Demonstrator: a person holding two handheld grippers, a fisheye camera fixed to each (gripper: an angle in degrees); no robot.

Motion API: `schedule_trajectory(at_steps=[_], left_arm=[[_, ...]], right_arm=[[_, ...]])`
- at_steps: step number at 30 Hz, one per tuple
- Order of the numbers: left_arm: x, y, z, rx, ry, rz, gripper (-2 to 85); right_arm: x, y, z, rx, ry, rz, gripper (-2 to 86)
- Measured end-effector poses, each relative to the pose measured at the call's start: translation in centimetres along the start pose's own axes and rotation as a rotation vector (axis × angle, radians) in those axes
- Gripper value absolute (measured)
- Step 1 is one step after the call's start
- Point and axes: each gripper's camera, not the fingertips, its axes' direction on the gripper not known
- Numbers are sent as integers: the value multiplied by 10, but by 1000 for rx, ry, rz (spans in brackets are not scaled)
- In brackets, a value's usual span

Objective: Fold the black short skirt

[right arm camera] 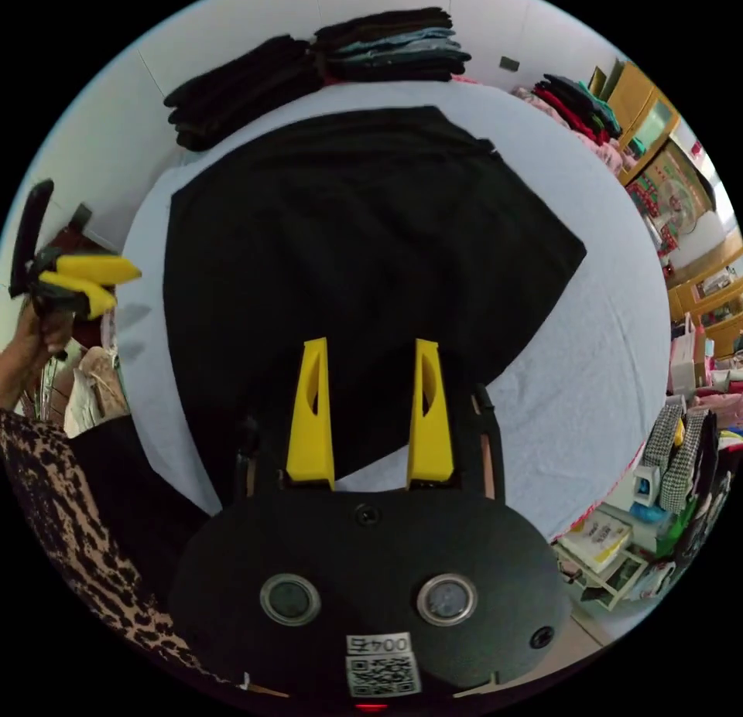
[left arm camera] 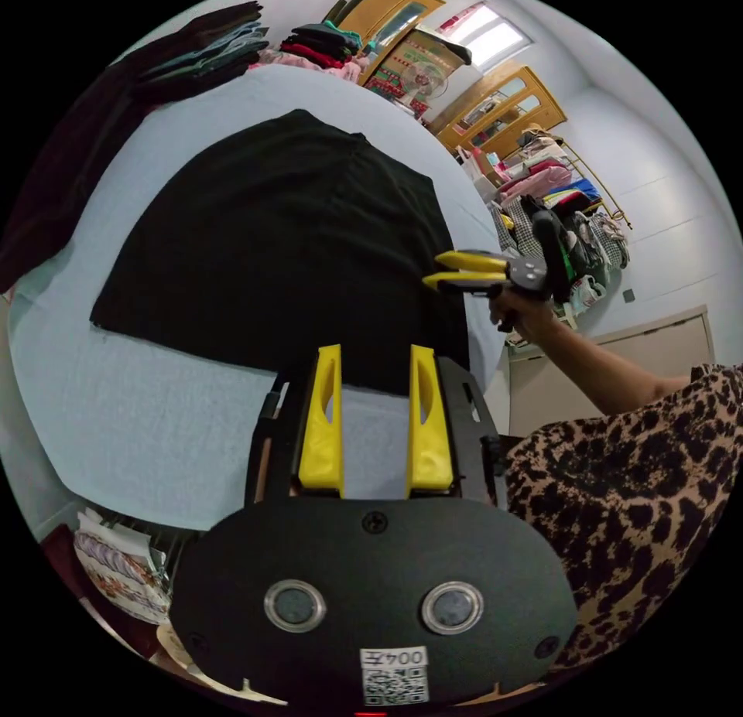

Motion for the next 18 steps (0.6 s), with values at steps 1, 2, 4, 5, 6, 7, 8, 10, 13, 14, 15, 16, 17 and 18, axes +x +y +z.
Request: schedule_trajectory(at_steps=[1,2,4,5,6,7,8,10,13,14,15,16,17,18], left_arm=[[-2,-11,-5,6,-10,14,125],[-5,-23,-9,10,-20,32,125],[-11,-43,-14,14,-37,65,125],[-16,-58,-16,15,-44,89,125],[-18,-67,-17,15,-47,102,125],[-24,-84,-18,16,-57,128,125],[-30,-104,-18,15,-65,155,125],[-39,-135,-16,12,-67,195,125],[-51,-191,-7,-13,-77,258,126],[-54,-211,-1,-25,-89,280,126],[-56,-222,1,-30,-95,288,127],[-59,-241,6,-37,-103,301,127],[-61,-258,11,-38,-105,310,128],[-62,-266,13,-37,-103,315,129]], right_arm=[[-5,2,6,-25,19,-1,153],[-9,8,5,17,50,-4,149],[-13,17,4,37,54,13,147],[-13,22,3,33,52,28,146],[-14,24,2,20,53,40,145],[-14,26,-2,-17,46,67,144],[-17,27,-7,-28,22,85,144],[-23,28,-19,-4,-14,137,146],[-44,22,-27,1,-34,197,159],[-54,16,-25,-20,-32,209,165],[-59,14,-23,-34,-32,215,166],[-67,9,-18,-59,-33,229,169],[-73,6,-12,-85,-34,245,169],[-76,5,-10,-98,-35,255,169]])
